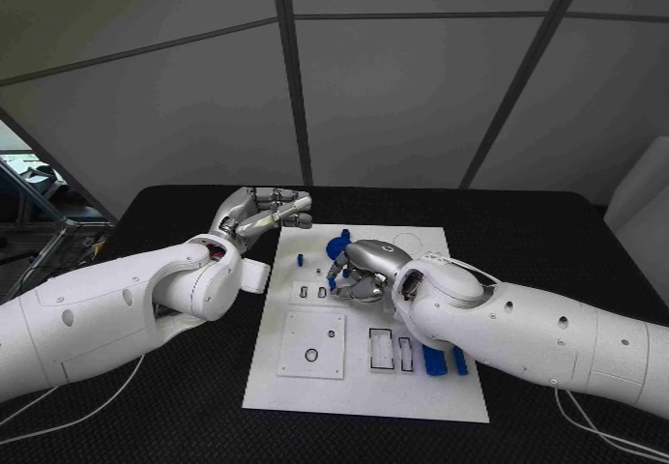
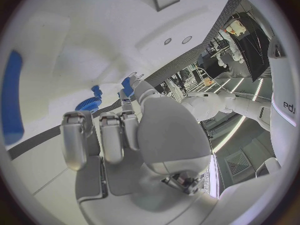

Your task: Assemble the parts on the task board

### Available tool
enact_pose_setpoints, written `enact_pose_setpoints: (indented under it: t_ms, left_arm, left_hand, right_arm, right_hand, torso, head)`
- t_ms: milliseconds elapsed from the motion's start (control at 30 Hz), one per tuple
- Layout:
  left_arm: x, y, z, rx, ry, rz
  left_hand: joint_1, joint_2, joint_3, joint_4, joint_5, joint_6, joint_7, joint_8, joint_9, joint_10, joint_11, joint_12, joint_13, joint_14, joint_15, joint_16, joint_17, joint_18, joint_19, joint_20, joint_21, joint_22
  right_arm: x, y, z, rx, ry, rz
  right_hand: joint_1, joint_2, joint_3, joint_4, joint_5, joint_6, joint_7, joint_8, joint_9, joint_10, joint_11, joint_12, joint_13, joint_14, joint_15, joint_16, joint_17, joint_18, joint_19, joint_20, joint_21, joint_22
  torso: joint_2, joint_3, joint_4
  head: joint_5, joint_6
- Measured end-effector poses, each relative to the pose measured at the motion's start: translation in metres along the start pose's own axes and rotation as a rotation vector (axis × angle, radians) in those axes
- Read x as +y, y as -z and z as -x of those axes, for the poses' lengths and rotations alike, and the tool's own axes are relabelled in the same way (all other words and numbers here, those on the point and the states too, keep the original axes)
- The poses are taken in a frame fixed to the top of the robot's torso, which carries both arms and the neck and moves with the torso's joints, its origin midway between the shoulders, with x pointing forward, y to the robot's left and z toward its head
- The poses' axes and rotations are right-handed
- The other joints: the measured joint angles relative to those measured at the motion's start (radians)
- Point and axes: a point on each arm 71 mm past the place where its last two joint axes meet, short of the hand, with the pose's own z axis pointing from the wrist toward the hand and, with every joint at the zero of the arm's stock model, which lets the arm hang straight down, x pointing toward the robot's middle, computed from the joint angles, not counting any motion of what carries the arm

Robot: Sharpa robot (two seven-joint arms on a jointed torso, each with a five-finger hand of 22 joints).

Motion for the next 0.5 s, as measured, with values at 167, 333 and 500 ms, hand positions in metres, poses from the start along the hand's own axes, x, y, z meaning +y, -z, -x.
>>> enact_pose_setpoints:
  t_ms: [167,333,500]
  left_arm:
    - [0.0002,-0.0002,-0.0001,0.0,0.001,0.001]
    - [0.0003,-0.0002,0.0,0.0,0.002,0.002]
    - [0.0004,-0.0001,0.0005,0.0,0.002,0.003]
  left_hand:
    - [0.0,0.0,0.0,0.0,0.0,0.0,0.0,0.0,0.0,0.0,0.0,0.0,0.0,0.0,0.0,0.0,0.0,0.0,0.0,0.0,0.0,0.0]
    - [0.0,0.0,0.0,0.0,0.0,0.0,0.0,0.0,0.0,0.0,0.0,0.0,0.0,0.0,0.0,0.0,0.0,0.0,0.0,0.0,0.0,0.0]
    - [0.0,0.0,0.003,-0.003,0.0,0.0,0.0,0.0,0.0,0.0,0.0,0.0,0.0,0.0,0.0,0.0,0.0,0.0,0.0,0.0,0.0,0.0]
  right_arm:
    - [0.0012,-0.0014,-0.0032,0.004,0.012,-0.007]
    - [0.0027,-0.0023,-0.0045,0.007,0.019,-0.008]
    - [0.0031,-0.0026,-0.0045,0.009,0.024,-0.008]
  right_hand:
    - [-0.001,-0.001,0.0,0.0,0.0,0.0,0.0,0.0,0.003,0.0,0.0,0.0,0.0,0.0,0.0,0.0,0.0,0.0,0.0,0.0,0.0,0.0]
    - [-0.001,-0.001,0.003,-0.003,0.0,0.003,0.003,0.0,0.003,0.0,0.0,0.0,0.0,0.0,0.0,0.0,0.0,0.0,0.0,0.0,0.0,0.0]
    - [-0.001,-0.001,0.003,-0.003,0.004,0.003,0.003,-0.002,0.003,0.0,0.0,0.0,0.0,0.0,0.0,0.0,0.0,0.0,0.0,0.0,0.0,0.0]
  torso:
    - [0.0,0.0,0.0002]
    - [0.0,-0.0003,0.0007]
    - [0.0,-0.0004,0.0007]
  head:
    - [0.0,-0.002]
    - [0.0,-0.003]
    - [0.0,-0.003]
